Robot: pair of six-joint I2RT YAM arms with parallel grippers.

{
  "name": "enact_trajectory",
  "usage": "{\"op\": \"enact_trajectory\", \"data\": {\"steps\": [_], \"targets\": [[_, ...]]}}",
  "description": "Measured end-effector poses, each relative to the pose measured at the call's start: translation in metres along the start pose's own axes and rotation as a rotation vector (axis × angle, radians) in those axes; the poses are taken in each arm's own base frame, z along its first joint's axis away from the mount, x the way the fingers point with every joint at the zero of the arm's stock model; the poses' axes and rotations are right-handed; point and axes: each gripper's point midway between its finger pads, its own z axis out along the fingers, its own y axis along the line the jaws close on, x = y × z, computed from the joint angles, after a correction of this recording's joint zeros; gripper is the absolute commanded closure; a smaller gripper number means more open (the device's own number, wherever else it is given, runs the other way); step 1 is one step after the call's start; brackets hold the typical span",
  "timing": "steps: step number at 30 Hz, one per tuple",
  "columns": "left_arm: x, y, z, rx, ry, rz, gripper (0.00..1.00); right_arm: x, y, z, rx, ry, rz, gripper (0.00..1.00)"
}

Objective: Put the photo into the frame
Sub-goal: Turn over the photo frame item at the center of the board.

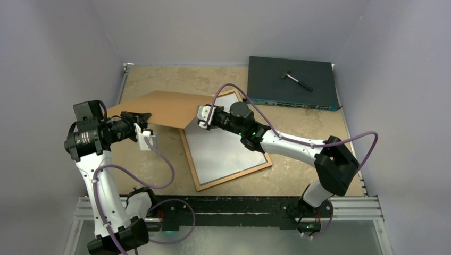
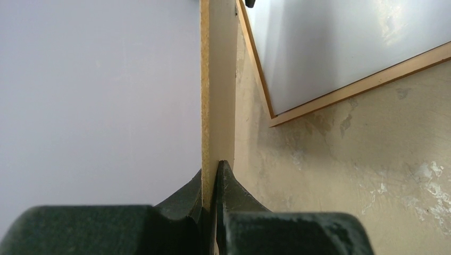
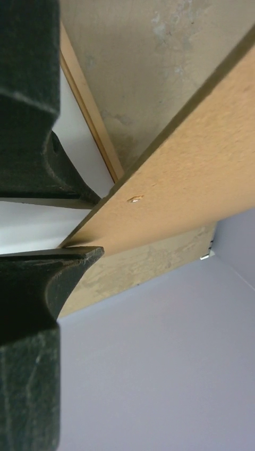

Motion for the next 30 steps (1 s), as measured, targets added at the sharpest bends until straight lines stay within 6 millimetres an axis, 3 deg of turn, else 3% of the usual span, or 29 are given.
{"op": "enact_trajectory", "data": {"steps": [3, 7, 10, 11, 14, 16, 19, 24, 30], "targets": [[-0.001, 0.003, -0.001, -0.006, 0.000, 0.005, 1.00, -0.007, -0.001, 0.002, 0.018, -0.015, -0.014, 0.78], [-0.002, 0.005, -0.002, -0.009, 0.001, -0.003, 1.00, -0.010, -0.002, 0.002, 0.028, -0.019, -0.036, 0.99], [-0.002, 0.008, -0.003, -0.018, 0.003, -0.018, 1.00, -0.009, 0.004, 0.002, -0.001, -0.008, -0.055, 1.00], [-0.001, 0.008, -0.003, -0.020, 0.006, -0.030, 0.96, -0.008, 0.007, 0.002, -0.015, -0.002, -0.059, 1.00], [0.000, 0.012, -0.003, -0.037, 0.008, -0.062, 0.69, -0.009, 0.008, 0.001, -0.032, 0.008, -0.052, 1.00], [-0.001, 0.026, -0.005, -0.089, 0.002, -0.043, 0.54, -0.013, 0.010, -0.002, -0.041, 0.006, -0.029, 1.00], [-0.006, 0.054, -0.010, -0.201, -0.014, -0.011, 0.25, -0.024, 0.015, -0.011, -0.062, -0.007, 0.042, 1.00], [-0.013, 0.095, -0.024, -0.402, -0.038, -0.055, 0.13, -0.054, 0.006, -0.028, -0.039, -0.061, 0.126, 1.00], [-0.005, 0.162, -0.051, -0.634, -0.054, -0.253, 0.08, -0.087, -0.015, -0.034, -0.014, -0.089, 0.280, 1.00]]}}
